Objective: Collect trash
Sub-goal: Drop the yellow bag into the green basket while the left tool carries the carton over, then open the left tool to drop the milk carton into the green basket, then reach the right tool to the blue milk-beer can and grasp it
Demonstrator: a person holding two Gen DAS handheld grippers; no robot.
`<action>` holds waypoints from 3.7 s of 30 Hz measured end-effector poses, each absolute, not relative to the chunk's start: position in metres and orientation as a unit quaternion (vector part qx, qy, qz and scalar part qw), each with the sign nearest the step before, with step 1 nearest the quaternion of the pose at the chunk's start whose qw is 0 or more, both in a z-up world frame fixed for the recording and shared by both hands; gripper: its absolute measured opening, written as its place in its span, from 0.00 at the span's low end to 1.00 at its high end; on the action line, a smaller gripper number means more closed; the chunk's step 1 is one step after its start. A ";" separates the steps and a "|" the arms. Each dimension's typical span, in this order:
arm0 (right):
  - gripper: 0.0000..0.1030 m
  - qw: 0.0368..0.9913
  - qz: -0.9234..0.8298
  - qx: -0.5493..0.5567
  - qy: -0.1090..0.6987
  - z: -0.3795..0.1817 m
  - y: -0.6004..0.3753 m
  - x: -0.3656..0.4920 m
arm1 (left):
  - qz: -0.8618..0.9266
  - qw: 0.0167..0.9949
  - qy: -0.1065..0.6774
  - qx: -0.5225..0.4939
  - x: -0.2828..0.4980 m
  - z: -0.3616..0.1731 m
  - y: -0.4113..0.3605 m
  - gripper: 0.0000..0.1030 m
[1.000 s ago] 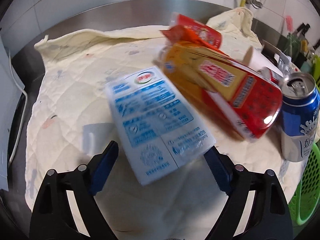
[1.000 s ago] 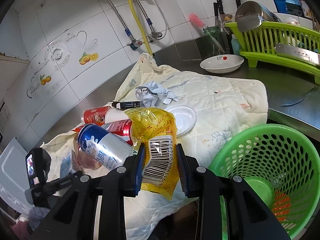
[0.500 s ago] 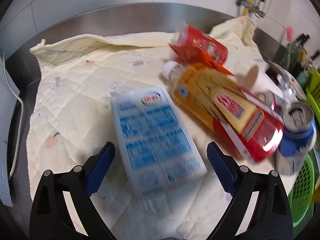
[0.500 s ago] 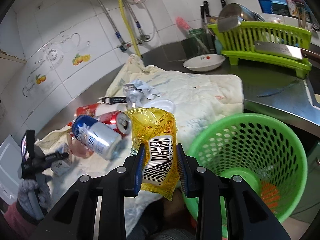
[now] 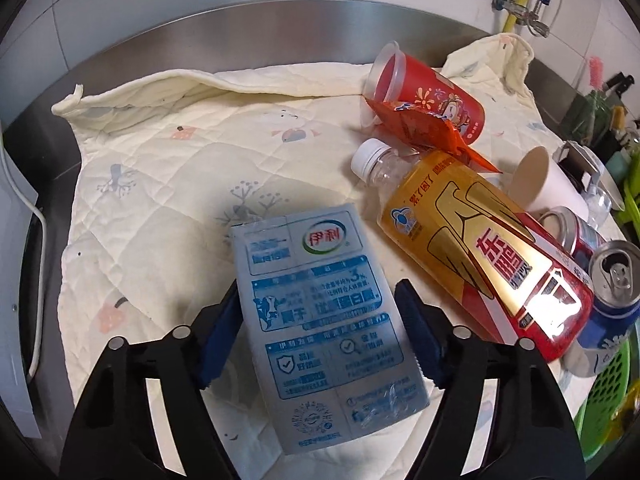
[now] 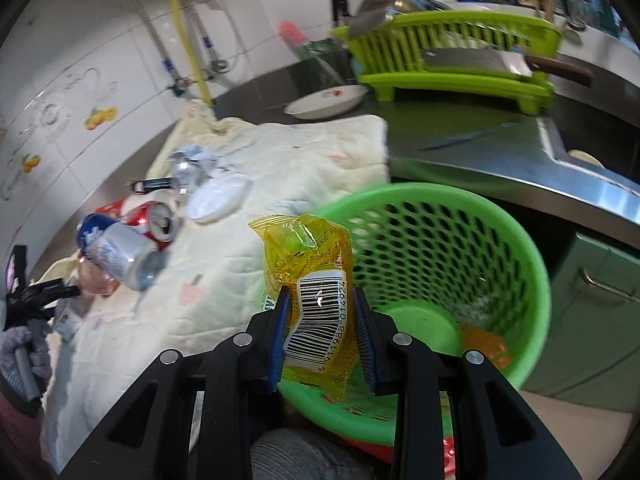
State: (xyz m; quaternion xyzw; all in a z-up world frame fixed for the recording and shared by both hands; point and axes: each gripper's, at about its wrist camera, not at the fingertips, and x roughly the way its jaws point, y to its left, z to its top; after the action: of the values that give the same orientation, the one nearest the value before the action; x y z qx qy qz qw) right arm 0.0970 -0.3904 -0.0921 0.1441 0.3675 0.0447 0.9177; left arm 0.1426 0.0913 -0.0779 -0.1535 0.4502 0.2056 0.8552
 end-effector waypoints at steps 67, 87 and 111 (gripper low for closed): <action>0.75 0.925 -0.096 0.142 0.341 -0.126 -0.497 0.005 | -0.272 0.781 0.559 0.067 0.229 -0.160 -0.404 0.80; 0.75 0.945 0.001 0.100 0.312 -0.075 -0.414 0.018 | -0.225 0.871 0.437 0.022 0.162 -0.030 -0.249 0.80; 0.75 0.927 0.216 -0.058 0.300 -0.031 -0.216 0.110 | -0.005 0.909 0.395 -0.133 0.135 0.002 0.008 0.83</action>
State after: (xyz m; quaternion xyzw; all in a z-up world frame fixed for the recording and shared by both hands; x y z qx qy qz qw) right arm 0.1104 -0.2157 -0.0312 -0.0584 0.3002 0.2165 0.9272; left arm 0.1353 0.0076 0.0020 -0.1325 0.3950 -0.0049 0.9091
